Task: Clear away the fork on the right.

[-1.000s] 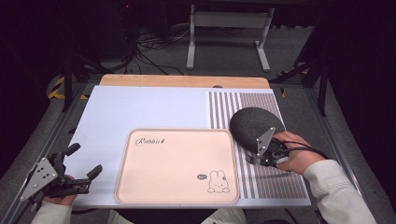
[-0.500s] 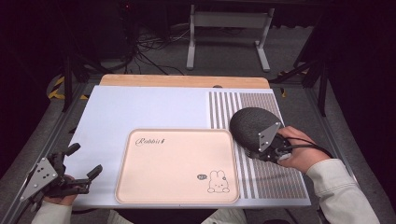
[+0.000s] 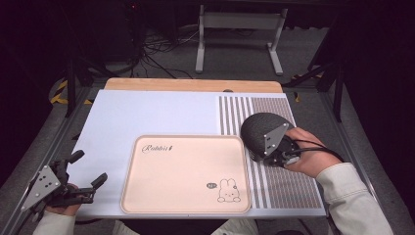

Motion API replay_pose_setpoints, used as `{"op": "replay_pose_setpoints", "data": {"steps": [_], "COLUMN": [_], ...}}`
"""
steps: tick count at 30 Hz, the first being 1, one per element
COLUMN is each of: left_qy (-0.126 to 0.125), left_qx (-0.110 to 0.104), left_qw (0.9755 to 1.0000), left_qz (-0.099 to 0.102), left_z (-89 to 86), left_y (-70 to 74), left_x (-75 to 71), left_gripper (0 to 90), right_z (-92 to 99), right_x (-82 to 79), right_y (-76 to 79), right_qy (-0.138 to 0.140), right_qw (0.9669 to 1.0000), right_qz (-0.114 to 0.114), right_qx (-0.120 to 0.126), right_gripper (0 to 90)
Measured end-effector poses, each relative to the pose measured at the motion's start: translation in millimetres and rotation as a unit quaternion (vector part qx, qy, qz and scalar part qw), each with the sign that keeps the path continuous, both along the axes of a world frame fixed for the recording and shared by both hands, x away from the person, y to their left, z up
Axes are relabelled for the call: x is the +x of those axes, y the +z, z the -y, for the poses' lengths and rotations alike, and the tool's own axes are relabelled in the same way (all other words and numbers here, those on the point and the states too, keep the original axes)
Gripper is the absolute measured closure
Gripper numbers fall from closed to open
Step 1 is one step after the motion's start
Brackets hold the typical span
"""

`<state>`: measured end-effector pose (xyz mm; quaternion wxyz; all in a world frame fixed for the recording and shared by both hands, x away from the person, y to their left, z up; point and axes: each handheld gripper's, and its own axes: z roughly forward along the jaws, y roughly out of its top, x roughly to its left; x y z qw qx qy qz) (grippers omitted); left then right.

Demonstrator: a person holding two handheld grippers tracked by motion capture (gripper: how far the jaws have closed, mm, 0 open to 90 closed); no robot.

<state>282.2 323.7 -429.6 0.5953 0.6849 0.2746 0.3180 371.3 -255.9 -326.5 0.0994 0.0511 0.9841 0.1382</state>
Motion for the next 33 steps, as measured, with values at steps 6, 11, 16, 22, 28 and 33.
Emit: {"op": "replay_pose_setpoints", "data": {"steps": [6,11,16,22,28,33], "left_qy": [-0.001,-0.002,-0.002,-0.003,-0.004,-0.004], "left_qx": [-0.001,-0.001,-0.002,-0.001,-0.002,-0.003], "left_qw": [1.0000,1.0000,1.0000,1.0000,1.0000,1.0000], "left_qz": [0.000,0.001,0.001,0.002,0.003,0.004], "left_z": [-0.2,-0.2,-0.2,-0.6,-0.5,-0.7], "left_y": [0.2,0.4,0.2,0.7,1.0,1.1], "left_x": [0.0,0.0,0.3,0.0,-0.6,-0.6], "left_gripper": [0.6,0.6,0.6,0.6,0.6,0.7], "right_z": [-18.4,-35.3,-52.3,-71.6,-88.1,-103.3], "right_x": [2.3,4.8,6.0,8.1,8.7,9.5], "right_y": [3.4,5.6,8.2,9.7,8.0,6.6], "right_qy": [0.009,0.021,0.037,0.048,0.044,0.049], "right_qw": [1.0000,0.9997,0.9993,0.9988,0.9990,0.9988], "right_qz": [-0.002,-0.001,0.003,0.002,0.008,0.007], "right_qx": [-0.002,-0.007,-0.007,-0.001,-0.004,0.003], "right_gripper": [86.9,86.9,86.9,86.9,86.9,86.9]}}
